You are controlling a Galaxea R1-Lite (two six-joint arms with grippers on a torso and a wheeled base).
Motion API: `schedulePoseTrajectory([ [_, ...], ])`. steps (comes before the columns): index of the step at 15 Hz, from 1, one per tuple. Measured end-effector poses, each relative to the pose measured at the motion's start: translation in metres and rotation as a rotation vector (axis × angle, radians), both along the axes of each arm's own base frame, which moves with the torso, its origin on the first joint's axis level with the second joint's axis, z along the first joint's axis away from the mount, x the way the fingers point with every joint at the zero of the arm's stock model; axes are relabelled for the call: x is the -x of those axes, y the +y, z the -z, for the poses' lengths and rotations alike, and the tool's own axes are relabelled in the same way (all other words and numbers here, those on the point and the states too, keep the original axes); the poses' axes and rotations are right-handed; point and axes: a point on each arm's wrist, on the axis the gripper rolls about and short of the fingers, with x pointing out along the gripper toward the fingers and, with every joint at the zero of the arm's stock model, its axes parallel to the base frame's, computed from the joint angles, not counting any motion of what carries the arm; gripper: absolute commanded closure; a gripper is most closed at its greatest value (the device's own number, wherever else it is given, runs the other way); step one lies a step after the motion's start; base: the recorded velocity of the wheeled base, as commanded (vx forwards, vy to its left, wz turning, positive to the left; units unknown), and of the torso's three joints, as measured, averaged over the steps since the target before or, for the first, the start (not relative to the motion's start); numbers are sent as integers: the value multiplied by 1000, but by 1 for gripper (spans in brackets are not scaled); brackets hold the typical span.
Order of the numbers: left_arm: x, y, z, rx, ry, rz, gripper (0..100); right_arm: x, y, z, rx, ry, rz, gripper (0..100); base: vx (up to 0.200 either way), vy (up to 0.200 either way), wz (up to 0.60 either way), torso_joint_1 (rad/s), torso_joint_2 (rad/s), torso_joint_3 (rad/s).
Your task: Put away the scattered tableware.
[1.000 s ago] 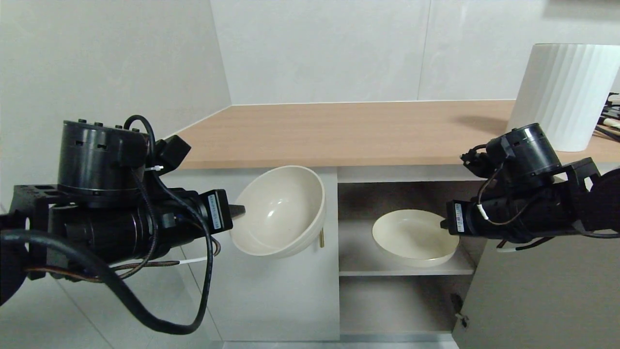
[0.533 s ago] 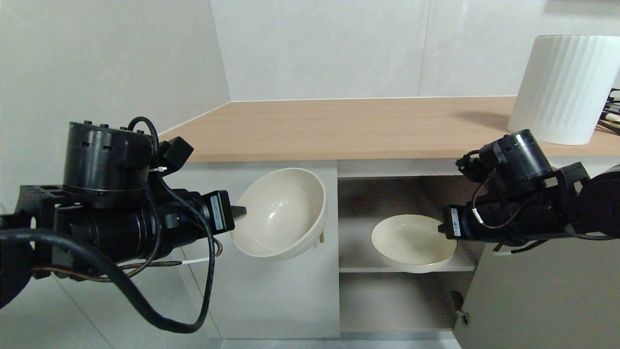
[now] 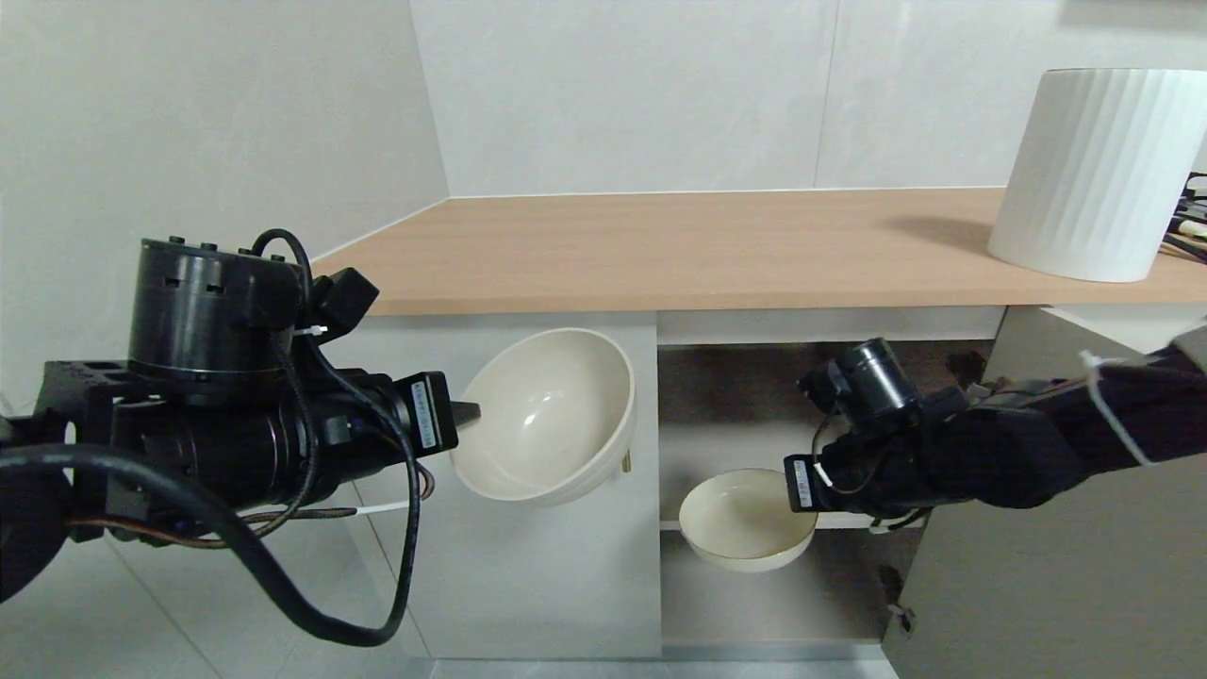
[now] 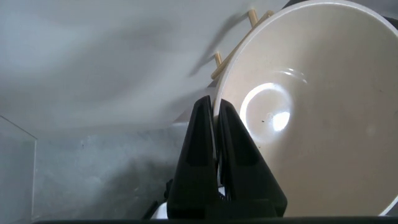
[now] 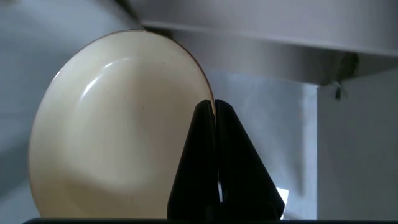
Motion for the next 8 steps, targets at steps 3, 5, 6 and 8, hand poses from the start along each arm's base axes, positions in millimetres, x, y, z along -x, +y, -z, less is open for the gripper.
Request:
schedulePoseTrajectory([
  [3, -1, -1, 2, -3, 7, -1, 100, -33, 4, 46, 32, -52, 100, 100, 0, 0, 0, 0, 0, 0],
  [5, -3, -2, 4, -7, 16, 1, 100, -55, 1, 67, 49, -68, 190, 100, 0, 0, 0, 0, 0, 0],
  [6, -4, -2, 6, -10, 20, 1, 100, -67, -2, 78, 66, -80, 245, 100, 0, 0, 0, 0, 0, 0],
  [8, -4, -3, 7, -11, 24, 5, 100, -88, -6, 93, 77, -103, 328, 100, 0, 0, 0, 0, 0, 0],
])
